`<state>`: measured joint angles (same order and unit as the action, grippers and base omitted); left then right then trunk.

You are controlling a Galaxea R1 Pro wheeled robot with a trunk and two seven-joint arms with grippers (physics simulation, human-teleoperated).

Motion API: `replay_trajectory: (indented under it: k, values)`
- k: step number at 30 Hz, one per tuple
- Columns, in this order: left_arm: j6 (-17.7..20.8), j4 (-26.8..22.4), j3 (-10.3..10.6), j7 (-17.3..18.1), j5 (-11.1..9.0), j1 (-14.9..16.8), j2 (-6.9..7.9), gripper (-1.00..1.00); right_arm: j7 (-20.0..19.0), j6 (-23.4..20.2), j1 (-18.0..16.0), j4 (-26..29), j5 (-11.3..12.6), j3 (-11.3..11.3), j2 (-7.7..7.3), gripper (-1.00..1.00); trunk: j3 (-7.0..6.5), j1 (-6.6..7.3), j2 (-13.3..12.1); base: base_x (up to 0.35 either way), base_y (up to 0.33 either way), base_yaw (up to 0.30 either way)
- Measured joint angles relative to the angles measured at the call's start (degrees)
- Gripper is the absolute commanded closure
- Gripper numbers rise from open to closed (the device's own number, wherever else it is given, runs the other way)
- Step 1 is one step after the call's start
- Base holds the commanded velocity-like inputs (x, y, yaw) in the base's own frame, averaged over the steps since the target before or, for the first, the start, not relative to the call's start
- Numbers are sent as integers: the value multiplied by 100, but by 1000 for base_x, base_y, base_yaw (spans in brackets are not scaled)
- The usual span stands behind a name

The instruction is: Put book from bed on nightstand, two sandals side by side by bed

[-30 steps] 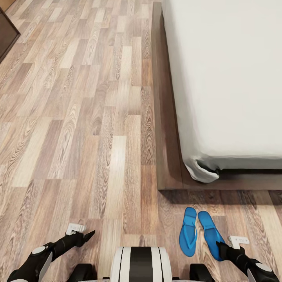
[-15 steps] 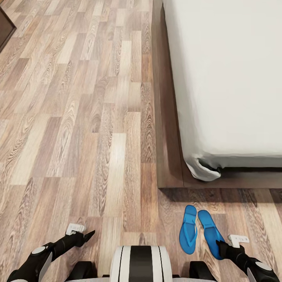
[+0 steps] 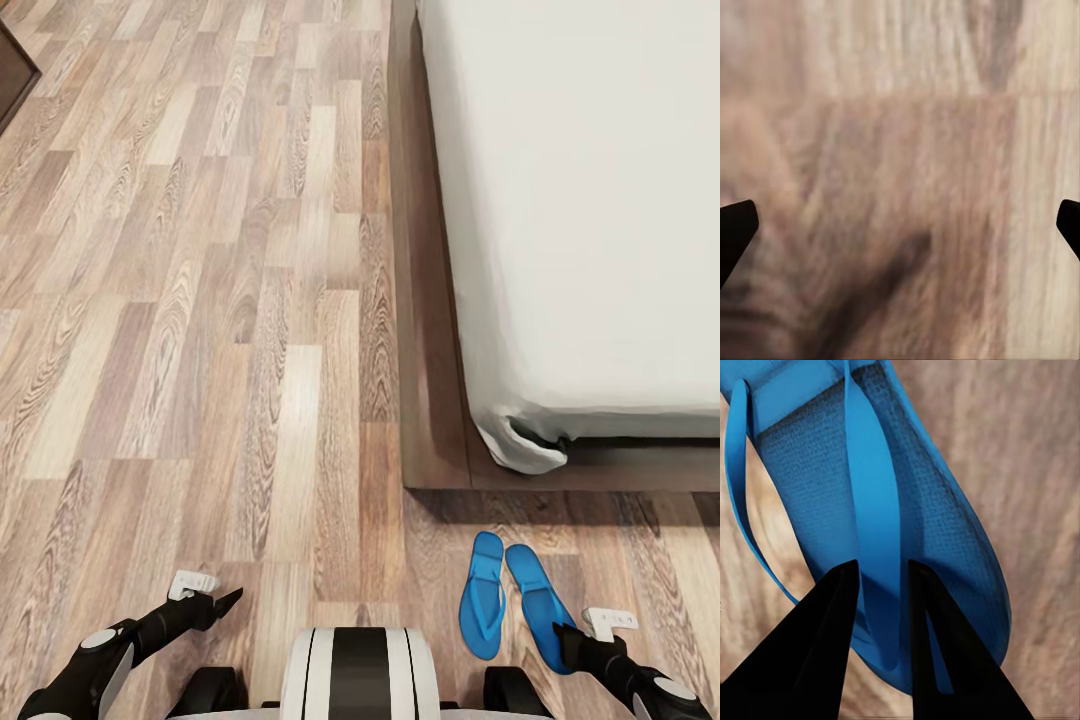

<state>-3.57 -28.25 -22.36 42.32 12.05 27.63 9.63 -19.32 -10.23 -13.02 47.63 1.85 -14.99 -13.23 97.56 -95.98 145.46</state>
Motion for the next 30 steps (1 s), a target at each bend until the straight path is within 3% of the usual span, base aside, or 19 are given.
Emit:
replay_trajectory:
  k: [11,12,30]
  values:
    - [0,0,0,0,0,1,0,-100,-2,9,7,6,-8,-2,1,100,0,-1,0,2,0,0]
    - [0,0,0,0,0,0,0,-100,-1,9,7,6,-9,-2,0,-100,0,-1,0,0,0,0]
    - [-1,2,1,0,1,2,-1,-100,-22,19,-68,20,46,-24,2,-100,0,-1,0,0,0,0]
